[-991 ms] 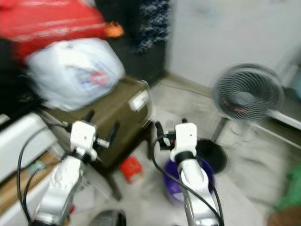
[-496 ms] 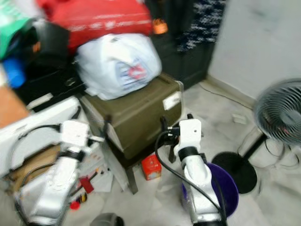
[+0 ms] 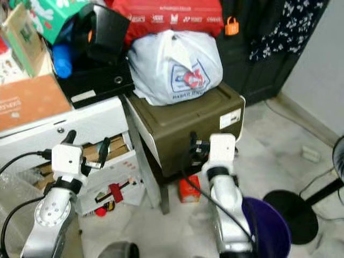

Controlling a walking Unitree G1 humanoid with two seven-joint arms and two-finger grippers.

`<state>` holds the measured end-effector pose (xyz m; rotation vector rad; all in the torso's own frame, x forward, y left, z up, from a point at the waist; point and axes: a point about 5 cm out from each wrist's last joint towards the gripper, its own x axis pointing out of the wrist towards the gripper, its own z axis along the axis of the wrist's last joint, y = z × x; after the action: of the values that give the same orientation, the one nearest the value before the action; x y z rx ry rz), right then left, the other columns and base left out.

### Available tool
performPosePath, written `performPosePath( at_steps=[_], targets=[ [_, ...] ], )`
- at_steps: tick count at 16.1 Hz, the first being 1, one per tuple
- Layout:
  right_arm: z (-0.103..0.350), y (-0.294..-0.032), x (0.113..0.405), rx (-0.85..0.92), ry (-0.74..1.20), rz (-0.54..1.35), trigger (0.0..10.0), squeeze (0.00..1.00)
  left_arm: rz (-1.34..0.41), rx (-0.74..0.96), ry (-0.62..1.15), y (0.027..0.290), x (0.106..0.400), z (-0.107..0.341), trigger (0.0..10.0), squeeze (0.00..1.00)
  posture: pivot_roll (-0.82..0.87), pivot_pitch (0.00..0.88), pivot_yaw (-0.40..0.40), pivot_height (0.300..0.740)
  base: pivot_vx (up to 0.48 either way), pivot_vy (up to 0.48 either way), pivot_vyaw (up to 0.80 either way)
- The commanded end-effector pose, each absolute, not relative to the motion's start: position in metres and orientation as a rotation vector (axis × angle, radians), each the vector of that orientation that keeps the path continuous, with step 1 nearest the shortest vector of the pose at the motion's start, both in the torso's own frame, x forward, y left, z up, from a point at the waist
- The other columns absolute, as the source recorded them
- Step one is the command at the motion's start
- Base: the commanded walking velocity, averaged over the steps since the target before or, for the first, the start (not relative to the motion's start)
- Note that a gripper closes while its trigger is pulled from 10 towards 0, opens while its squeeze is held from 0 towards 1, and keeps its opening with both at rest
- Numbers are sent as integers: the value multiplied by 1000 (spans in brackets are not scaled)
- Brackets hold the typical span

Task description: Clean up the room

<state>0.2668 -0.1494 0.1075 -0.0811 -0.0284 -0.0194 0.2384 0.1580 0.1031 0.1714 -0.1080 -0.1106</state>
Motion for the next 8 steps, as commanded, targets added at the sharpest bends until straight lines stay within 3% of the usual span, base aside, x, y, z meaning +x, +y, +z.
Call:
performPosePath(
  at_steps=[1,3,8],
  targets=[
    [109,-154,270,-103,-37,-49,10000,0,-148,161,-118,153,243,107,10000,0,-18,42,24,740,0,0,0],
    [109,-157,272,-124,-33,-98,10000,0,-152,158,-116,152,246,108,10000,0,-16,42,19,740,0,0,0],
    [96,-149,270,-18,16,-17,10000,0,-177,104,-93,149,252,107,10000,0,-19,42,21,740,0,0,0]
  ],
)
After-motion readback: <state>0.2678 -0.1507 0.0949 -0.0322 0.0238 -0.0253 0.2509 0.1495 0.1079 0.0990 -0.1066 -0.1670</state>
